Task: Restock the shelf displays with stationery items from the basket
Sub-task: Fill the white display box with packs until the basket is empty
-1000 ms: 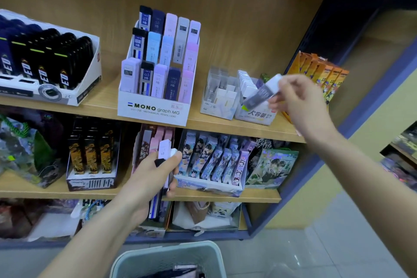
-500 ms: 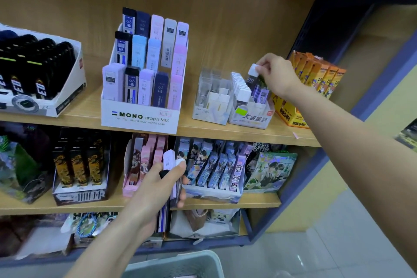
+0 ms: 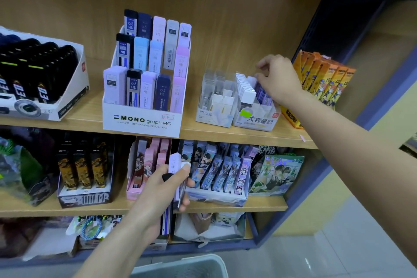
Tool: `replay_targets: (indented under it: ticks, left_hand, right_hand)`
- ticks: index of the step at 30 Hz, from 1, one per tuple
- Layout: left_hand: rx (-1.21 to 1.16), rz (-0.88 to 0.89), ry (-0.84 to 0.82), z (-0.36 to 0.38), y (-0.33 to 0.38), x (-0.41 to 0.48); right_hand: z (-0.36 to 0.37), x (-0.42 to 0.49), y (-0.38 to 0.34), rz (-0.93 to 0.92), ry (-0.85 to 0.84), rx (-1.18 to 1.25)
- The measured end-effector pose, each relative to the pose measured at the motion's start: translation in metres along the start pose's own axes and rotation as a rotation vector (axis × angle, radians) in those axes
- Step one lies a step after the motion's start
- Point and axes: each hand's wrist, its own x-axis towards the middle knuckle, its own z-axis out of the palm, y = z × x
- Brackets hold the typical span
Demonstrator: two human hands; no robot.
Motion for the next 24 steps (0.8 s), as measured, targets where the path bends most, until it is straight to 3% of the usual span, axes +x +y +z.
replay_targets:
  ticks: [5,13,17,24]
  left_hand:
    - [-0.003,0.007,-0.044,0.003,-0.001,-0.005]
    - [0.036,0.031,-0.039,0.008,-0.006,-0.008]
    - [0.084,0.032,-0.040,0.009,-0.007,-0.008]
    - [0.062,0.020,-0.069,0.007,0.000,-0.015]
  right_hand:
    - [-0.016,-0.077,-0.032,-0.245,0.159,0.075]
    - [0.012,-0.170,-0.073,-0.038,-0.614,0.530]
    - [0.021,-0.177,-0.078,0.097,-0.740,0.739]
    - [0.025,-0.178,-0.086,0.402,-0.819,0.975]
